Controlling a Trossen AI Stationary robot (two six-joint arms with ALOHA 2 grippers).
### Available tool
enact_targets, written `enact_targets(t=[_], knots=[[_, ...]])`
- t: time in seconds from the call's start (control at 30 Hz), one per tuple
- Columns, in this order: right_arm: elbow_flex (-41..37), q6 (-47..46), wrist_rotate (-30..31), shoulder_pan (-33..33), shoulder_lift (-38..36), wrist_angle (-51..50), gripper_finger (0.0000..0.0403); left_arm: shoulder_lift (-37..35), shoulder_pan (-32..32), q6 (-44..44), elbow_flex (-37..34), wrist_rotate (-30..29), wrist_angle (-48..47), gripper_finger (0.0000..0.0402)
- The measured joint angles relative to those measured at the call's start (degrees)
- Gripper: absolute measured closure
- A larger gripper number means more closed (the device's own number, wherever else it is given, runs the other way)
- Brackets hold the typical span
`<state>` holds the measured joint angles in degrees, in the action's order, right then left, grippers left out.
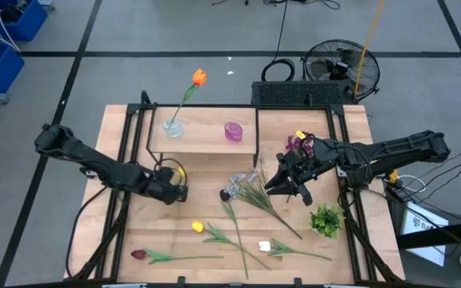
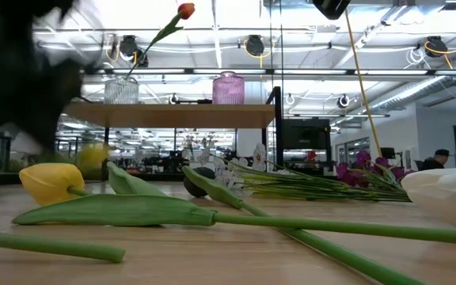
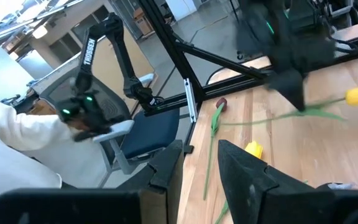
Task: Pick and place flowers into a vace then onto a shelf
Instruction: Put the top yellow flower into the transparent vase on the shelf
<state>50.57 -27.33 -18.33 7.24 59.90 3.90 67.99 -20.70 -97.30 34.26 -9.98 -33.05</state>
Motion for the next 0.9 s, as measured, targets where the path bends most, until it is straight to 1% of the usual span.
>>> enact_targets(t=[0.1,0.17,0.23,0.37,0.43,0.53,0.6,0.67,0.7,0.73,0.77,0.83,0.9], knots=[[0.00,-0.01,0.04,-0.02,-0.02,-0.25,0.0310,-1.55,-1.72,6.00,7.73,-5.49,-0.73,0.0400],[0.00,0.00,0.06,-0.02,-0.02,-0.26,0.0310,-1.99,-2.74,11.53,14.37,-11.52,-0.94,0.0400],[0.00,-0.02,0.05,-0.02,-0.02,-0.30,0.0310,-2.15,-3.75,19.76,21.73,-18.34,-1.46,0.0400],[0.00,-0.03,0.08,-0.02,-0.02,-0.30,0.0310,-2.17,-4.47,39.21,35.82,-31.42,-7.04,0.0401],[0.00,-0.04,0.09,-0.02,-0.02,-0.29,0.0310,-2.37,-4.22,47.65,41.90,-39.78,-10.10,0.0401],[0.00,-0.49,0.11,0.00,-0.02,-0.33,0.0310,-2.42,-4.33,61.55,49.74,-54.67,-11.89,0.0401],[0.00,-0.68,0.15,0.00,-0.02,-0.31,0.0310,-2.50,-4.44,71.22,53.25,-66.31,-11.76,0.0401],[0.00,-0.70,0.15,-0.01,-0.02,-0.32,0.0310,-2.63,-4.32,79.97,55.05,-77.43,-11.73,0.0401],[0.00,-0.70,0.15,-0.02,-0.02,-0.31,0.0310,-2.90,-4.26,83.03,55.38,-80.09,-11.88,0.0401],[0.00,-0.70,0.15,-0.01,-0.02,-0.31,0.0310,-3.39,-3.60,85.23,55.42,-80.09,-12.06,0.0401],[0.00,-0.69,0.15,-0.01,-0.02,-0.32,0.0310,-4.00,-2.50,85.58,55.09,-80.03,-12.23,0.0401],[0.00,-0.38,0.19,0.00,-0.02,-0.39,0.0310,-4.95,-0.17,83.60,53.79,-80.12,-13.21,0.0401],[0.00,0.20,0.20,-0.02,-0.02,-0.35,0.0310,-5.52,3.07,81.88,52.56,-80.17,-16.15,0.0401]])
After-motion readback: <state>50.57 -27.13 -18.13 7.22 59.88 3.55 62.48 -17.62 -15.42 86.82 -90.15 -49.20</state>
